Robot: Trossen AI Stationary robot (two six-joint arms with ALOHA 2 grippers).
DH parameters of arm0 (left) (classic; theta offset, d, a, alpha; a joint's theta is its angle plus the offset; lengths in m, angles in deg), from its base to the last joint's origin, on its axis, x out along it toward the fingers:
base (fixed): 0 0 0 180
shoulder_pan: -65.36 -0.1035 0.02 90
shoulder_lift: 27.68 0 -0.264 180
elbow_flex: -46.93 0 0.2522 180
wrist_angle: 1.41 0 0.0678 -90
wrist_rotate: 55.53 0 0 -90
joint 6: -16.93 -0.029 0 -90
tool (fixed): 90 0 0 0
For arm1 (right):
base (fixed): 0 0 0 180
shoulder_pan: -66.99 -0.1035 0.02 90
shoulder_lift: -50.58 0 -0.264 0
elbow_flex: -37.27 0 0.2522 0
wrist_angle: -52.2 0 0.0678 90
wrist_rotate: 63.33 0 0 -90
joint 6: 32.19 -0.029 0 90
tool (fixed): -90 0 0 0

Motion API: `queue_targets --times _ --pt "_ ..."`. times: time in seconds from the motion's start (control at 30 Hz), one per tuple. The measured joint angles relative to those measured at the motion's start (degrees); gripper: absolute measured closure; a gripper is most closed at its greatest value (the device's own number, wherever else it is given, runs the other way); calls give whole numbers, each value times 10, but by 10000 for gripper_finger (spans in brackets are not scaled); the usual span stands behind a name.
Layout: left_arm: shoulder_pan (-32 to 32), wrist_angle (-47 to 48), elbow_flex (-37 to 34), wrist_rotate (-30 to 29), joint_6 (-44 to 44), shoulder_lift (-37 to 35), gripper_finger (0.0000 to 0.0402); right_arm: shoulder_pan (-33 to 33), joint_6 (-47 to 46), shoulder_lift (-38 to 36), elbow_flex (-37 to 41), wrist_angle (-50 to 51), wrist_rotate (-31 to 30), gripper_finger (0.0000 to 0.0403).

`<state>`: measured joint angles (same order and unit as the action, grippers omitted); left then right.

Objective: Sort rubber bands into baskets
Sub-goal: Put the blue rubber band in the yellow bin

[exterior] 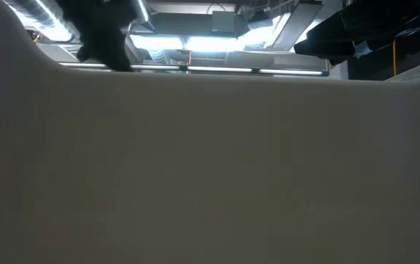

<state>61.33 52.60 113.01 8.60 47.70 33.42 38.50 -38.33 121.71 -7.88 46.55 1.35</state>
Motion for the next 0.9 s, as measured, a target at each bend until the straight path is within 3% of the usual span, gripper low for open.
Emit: queue_targets --times 0.2,0.4,0.9 --pt "29 -71 0 -13 -34 -39 387 0 0 0 0 0 0 221" --pt "37 -43 -4 -81 -30 -51 386 0 0 0 0 1 0 221" --pt "62 -94 -20 -59 -39 -49 386 9 0 44 0 -11 -12 221"
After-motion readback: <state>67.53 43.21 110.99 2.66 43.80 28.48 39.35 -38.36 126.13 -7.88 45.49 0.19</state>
